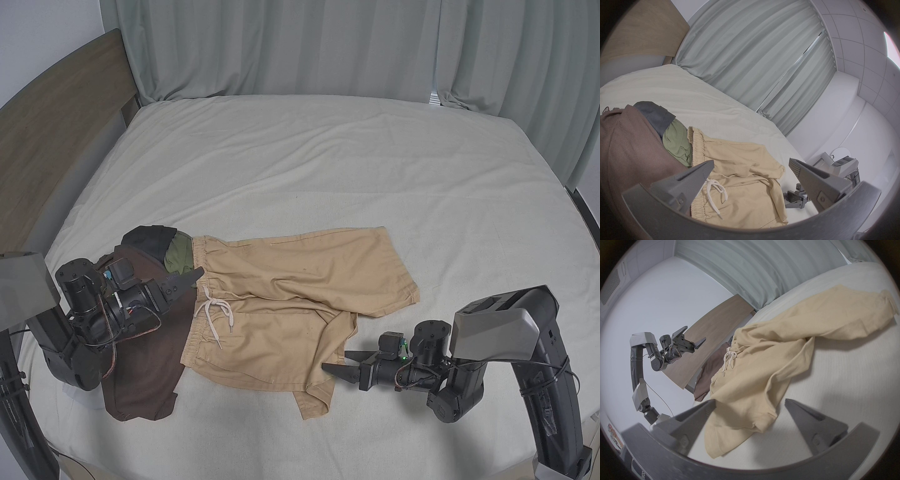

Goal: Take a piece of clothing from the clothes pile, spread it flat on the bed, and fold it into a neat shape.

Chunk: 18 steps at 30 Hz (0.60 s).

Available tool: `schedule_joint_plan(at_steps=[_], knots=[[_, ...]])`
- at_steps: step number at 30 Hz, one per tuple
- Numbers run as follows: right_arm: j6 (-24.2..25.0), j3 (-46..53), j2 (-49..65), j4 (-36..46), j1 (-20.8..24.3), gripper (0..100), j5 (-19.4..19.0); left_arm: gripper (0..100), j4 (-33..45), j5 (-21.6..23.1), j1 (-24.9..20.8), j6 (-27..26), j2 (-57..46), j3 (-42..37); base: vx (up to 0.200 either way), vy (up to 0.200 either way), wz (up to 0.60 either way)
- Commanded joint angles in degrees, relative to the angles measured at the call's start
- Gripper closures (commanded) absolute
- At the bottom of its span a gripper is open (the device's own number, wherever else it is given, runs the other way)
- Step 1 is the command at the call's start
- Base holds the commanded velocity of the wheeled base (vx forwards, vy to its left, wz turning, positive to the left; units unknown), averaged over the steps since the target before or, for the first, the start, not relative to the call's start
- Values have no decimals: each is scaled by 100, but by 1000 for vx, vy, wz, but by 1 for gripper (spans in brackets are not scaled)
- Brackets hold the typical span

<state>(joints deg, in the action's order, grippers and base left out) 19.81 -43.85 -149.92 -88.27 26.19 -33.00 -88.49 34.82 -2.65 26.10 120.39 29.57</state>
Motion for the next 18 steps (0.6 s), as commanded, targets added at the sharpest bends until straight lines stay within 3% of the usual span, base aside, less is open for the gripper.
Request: schedule_joint_plan(at_steps=[1,12,18], knots=[[41,122,-20,3,18,100,-13,0,-1,-1,-8,0,2,-4,0,0,0],[32,491,103,-15,-70,100,13,0,-10,-1,-52,0,-7,-4,0,0,0],[-135,1195,569,-23,-456,100,4,0,-10,-1,-61,-8,-25,-13,0,0,0]])
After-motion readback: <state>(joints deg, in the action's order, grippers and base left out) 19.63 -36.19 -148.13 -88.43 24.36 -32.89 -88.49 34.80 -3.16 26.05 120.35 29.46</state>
